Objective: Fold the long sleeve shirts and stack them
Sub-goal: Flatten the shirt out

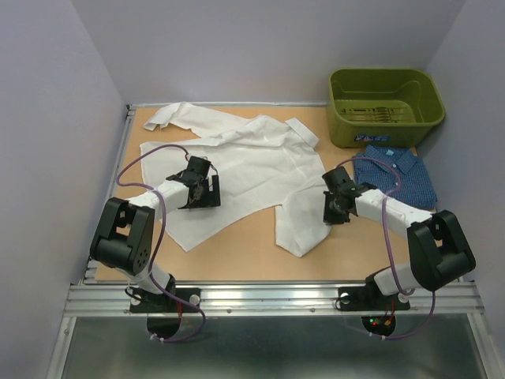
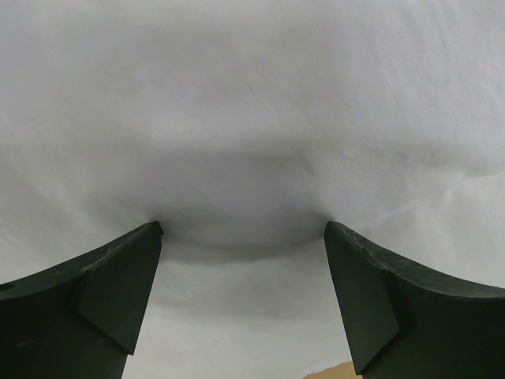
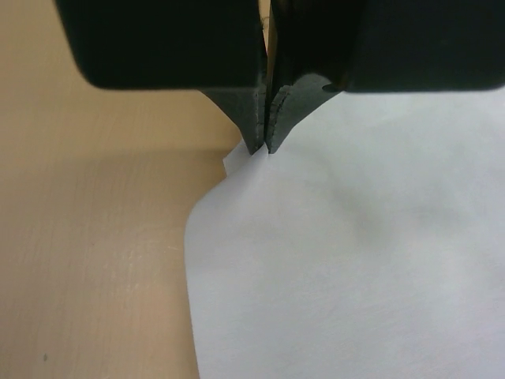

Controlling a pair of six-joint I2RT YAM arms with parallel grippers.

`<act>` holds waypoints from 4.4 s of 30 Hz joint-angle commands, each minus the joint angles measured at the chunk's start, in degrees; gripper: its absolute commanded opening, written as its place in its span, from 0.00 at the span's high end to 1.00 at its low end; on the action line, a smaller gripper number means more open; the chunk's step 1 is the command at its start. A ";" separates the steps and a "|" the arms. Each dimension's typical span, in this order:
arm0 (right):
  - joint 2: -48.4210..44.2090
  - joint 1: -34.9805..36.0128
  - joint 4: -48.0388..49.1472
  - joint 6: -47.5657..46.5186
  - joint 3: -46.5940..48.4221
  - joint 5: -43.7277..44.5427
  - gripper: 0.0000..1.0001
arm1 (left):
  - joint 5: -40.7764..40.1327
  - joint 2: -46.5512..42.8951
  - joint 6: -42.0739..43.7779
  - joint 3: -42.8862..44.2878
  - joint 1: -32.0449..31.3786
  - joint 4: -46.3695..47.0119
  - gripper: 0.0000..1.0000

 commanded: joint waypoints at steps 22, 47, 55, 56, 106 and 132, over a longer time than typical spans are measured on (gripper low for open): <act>25.38 15.90 -7.82 -6.61 57.39 -14.66 0.73 | 0.36 -1.84 -0.08 -0.17 0.15 0.16 0.04; 9.38 -5.79 3.68 -12.25 22.60 -6.64 0.36 | 0.72 -2.81 -0.08 -0.44 0.15 0.42 0.04; 13.51 -8.70 14.23 -13.83 17.84 -16.07 0.36 | 0.63 -2.64 -0.08 -0.62 0.06 0.34 0.04; 13.95 -8.79 14.76 -14.09 17.75 -16.51 0.37 | 0.63 -2.64 -0.08 -0.53 0.06 0.34 0.04; -41.14 -9.14 -26.98 -4.43 20.22 -2.98 0.87 | -2.00 -8.07 -0.78 -1.32 0.15 0.43 0.04; 1.52 -8.96 20.11 -6.98 17.22 -20.55 0.32 | 0.45 -3.44 -5.00 9.58 -0.82 2.62 0.04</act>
